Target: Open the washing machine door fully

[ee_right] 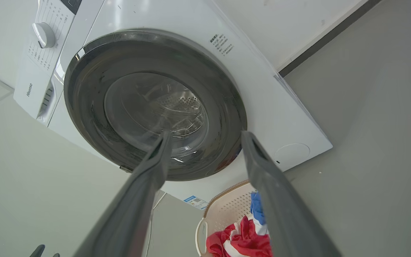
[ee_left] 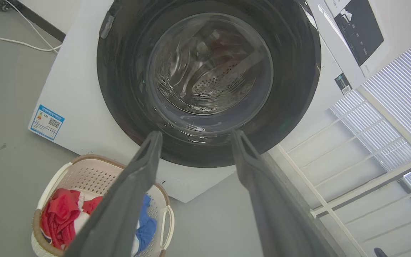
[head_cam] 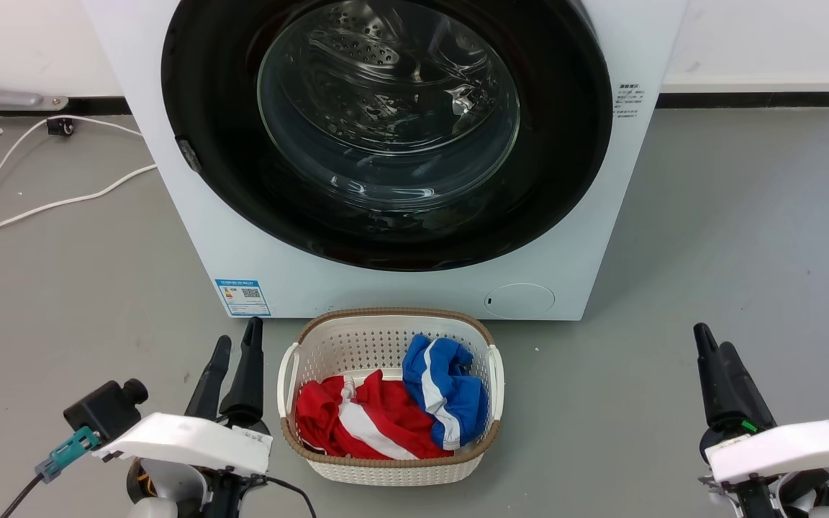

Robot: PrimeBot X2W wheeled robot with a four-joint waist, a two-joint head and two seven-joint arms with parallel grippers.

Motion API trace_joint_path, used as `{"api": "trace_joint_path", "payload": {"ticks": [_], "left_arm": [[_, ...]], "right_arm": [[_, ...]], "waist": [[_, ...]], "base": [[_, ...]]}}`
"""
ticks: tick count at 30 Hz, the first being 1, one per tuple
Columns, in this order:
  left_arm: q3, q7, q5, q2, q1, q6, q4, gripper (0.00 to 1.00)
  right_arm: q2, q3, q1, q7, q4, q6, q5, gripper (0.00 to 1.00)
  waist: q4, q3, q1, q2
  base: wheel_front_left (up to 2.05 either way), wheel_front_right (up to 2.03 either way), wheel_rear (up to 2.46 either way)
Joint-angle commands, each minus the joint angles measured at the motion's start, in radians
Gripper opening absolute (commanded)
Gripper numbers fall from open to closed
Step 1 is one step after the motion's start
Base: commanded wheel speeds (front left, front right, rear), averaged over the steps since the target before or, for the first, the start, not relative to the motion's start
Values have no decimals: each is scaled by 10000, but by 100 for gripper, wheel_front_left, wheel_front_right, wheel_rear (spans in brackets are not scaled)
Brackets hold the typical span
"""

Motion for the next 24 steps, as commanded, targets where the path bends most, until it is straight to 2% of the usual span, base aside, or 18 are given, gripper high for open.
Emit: {"api": "trace_joint_path", "payload": {"ticks": [1,9,24], "left_arm": [[-116,-146,565,105,-290,45,-181,100],[-380,-403,1711,221,-310,167,-187,100],[-812,-815,3492,500,-376,437,-153,100]], "right_arm": [[21,42,-50,-76,-282,16,-614,100],[47,36,67,-197,-556,17,-1947,100],[61,-35,283,-376,-859,18,-3696,100]], "waist": [[-1,1,0,0],[0,2,0,0],[-1,-8,0,0]], "base": [[0,0,0],[0,0,0],[0,0,0]]}}
